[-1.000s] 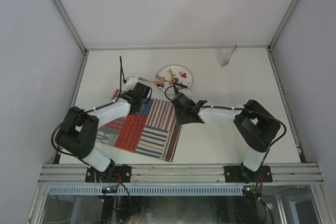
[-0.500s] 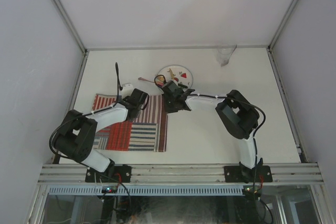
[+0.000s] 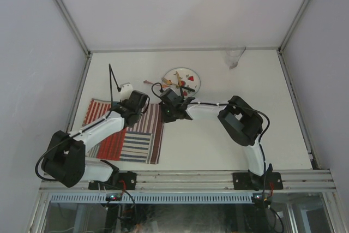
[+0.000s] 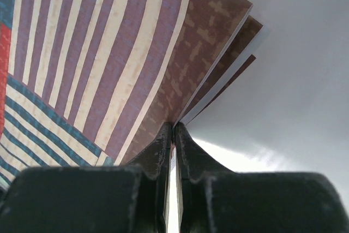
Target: Set the dinner table for one person
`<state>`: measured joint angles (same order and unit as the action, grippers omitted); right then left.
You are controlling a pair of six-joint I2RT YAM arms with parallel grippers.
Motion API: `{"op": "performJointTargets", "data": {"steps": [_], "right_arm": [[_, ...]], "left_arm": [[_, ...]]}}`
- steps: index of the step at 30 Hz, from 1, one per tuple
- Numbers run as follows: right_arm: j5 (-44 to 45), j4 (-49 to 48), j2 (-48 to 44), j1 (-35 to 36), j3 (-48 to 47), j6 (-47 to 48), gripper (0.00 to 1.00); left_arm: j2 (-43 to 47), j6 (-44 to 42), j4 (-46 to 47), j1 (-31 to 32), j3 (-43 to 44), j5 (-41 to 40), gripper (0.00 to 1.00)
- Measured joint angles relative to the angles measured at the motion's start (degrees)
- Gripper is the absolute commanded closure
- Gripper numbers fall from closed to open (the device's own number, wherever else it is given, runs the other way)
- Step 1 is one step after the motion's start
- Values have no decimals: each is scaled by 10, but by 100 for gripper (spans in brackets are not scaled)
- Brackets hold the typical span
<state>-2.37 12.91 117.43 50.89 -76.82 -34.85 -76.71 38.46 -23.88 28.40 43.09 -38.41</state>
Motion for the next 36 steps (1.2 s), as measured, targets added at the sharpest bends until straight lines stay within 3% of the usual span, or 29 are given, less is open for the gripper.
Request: {"op": "performJointTargets", "data": {"steps": [22, 36], "right_arm": [[-71, -85, 66, -20, -54, -14, 100], [-45, -81, 66, -9, -57, -13, 100]], "left_arm": [[25, 0, -16, 0, -13, 0, 86], [28, 0, -15, 0, -22, 0, 87]]}}
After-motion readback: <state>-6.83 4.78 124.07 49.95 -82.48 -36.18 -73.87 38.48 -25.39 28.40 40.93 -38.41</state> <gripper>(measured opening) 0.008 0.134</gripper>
